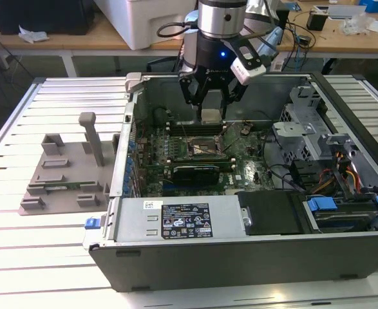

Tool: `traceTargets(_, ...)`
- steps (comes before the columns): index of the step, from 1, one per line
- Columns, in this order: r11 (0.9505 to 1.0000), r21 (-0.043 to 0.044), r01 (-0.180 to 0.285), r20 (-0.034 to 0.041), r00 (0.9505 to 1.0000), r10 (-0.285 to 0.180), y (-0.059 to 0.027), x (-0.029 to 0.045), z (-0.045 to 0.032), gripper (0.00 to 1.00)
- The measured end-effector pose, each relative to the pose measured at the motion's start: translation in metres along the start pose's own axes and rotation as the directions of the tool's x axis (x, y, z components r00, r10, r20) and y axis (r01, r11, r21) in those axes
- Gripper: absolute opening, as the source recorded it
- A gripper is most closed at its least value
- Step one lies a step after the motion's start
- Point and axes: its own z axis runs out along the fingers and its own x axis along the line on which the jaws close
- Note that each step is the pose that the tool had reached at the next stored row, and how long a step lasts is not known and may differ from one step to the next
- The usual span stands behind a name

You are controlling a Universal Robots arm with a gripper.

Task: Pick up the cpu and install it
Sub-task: 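Pick up the cpu and move it towards the insertion slot, then place the cpu into insertion slot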

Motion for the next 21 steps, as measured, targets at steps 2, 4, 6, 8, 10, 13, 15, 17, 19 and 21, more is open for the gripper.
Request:
traceTargets(2,1.0,0.0,0.0,0.0,1.0,0.0,0.0008,-0.0004,0.0046,0.55)
traceTargets(4,1.0,0.0001,0.0,-0.0001,1.0,0.0,0.0013,-0.0005,0.0087,0.55)
traceTargets(6,1.0,0.0001,0.0,-0.0001,1.0,0.0,0.0015,-0.0006,0.0114,0.55)
traceTargets(8,1.0,0.0003,0.0,-0.0002,1.0,0.0,0.0014,-0.0006,0.0116,0.55)
traceTargets(10,1.0,0.0001,0.0,-0.0001,1.0,0.0,0.0015,-0.0006,0.0117,0.55)
traceTargets(13,1.0,0.0001,0.0,-0.0001,1.0,0.0,0.0015,-0.0006,0.0118,0.55)
traceTargets(15,1.0,0.0001,0.0,-0.0002,1.0,0.0,0.0015,-0.0006,0.0118,0.55)
traceTargets(17,1.0,0.0001,-0.001,-0.0001,1.0,0.001,0.0015,-0.0006,0.0118,0.55)
traceTargets(19,1.0,0.0,-0.009,-0.0004,1.0,0.009,0.0015,-0.0006,0.0118,0.55)
traceTargets(21,0.998,-0.0005,-0.063,-0.0024,0.998,0.063,0.0015,-0.0006,0.0118,0.55)
